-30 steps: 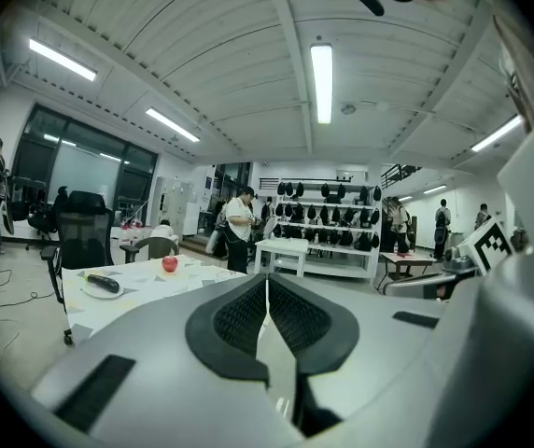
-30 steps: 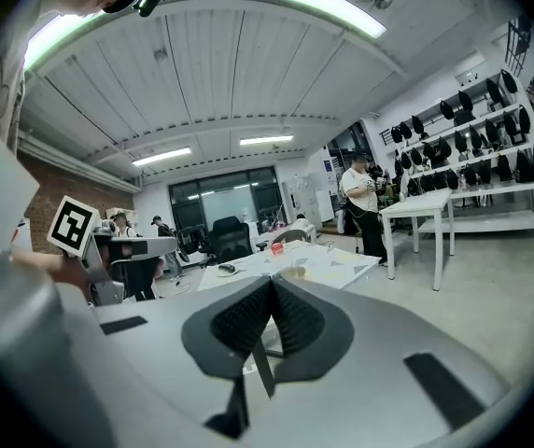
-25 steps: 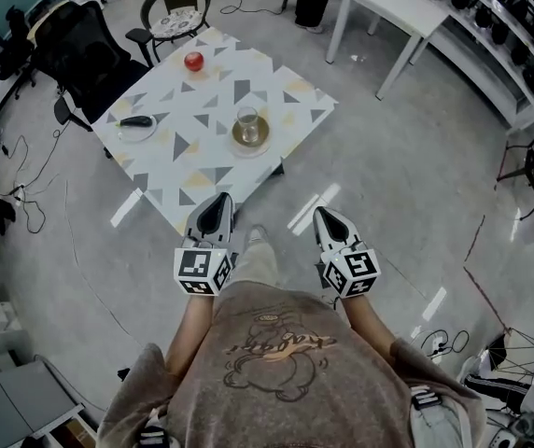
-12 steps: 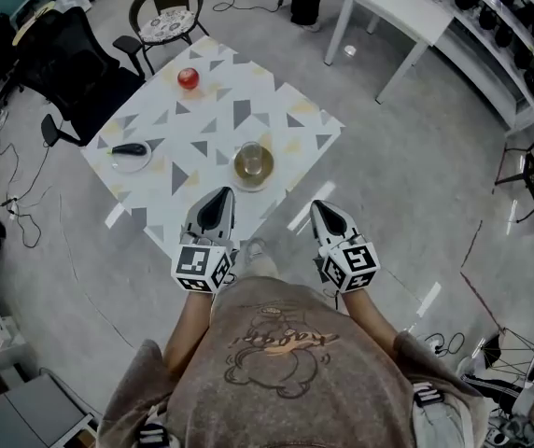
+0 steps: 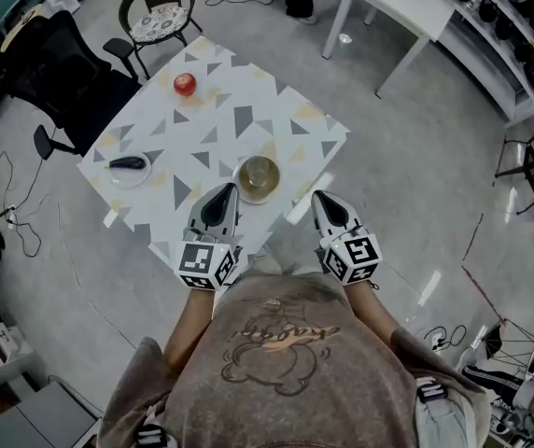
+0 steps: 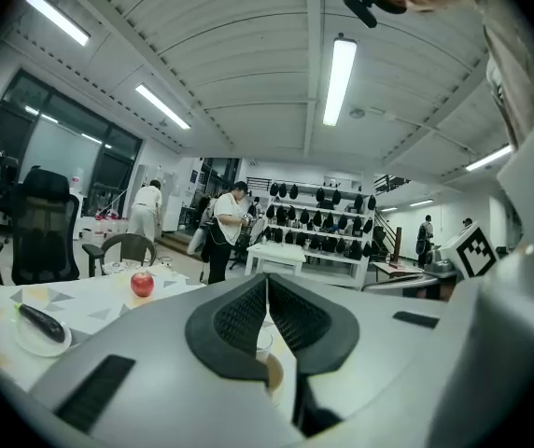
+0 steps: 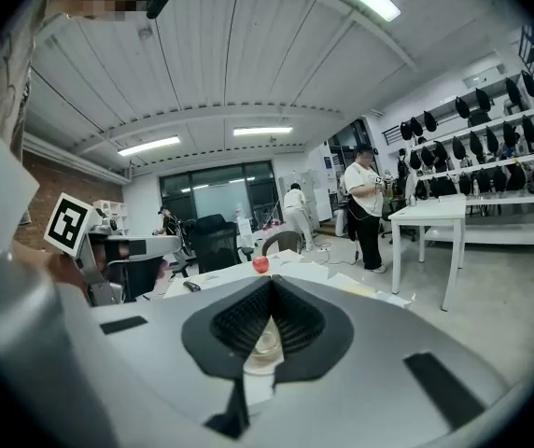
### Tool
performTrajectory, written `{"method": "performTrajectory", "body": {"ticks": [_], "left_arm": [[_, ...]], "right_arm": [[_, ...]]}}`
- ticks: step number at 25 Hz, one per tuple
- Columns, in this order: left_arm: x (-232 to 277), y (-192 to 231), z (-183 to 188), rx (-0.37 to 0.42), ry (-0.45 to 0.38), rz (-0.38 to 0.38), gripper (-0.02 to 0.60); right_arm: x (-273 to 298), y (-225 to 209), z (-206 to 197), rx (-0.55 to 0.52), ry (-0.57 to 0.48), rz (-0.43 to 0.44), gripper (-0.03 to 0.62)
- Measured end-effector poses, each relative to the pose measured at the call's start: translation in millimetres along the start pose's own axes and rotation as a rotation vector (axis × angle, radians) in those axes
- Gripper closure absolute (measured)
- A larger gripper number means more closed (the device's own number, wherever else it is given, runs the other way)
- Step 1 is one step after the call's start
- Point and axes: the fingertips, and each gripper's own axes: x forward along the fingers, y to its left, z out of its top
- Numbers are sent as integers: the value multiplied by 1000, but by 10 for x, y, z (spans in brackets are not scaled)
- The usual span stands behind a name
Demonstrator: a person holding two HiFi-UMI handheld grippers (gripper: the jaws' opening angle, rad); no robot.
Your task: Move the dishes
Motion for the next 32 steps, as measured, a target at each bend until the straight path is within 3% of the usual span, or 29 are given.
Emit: {"method": "performTrajectory", "body": {"ticks": [20, 28, 32], "left_arm": [[215, -29, 32, 6, -19, 79, 558], [310, -120, -14, 22, 9, 70, 556], [352, -120, -42, 13, 21, 66, 442]], "right_arm": [[297, -247, 166, -16, -5, 112, 591], [320, -281, 200, -17, -13, 139, 591], [341, -310, 204, -15, -13, 142, 591]]}}
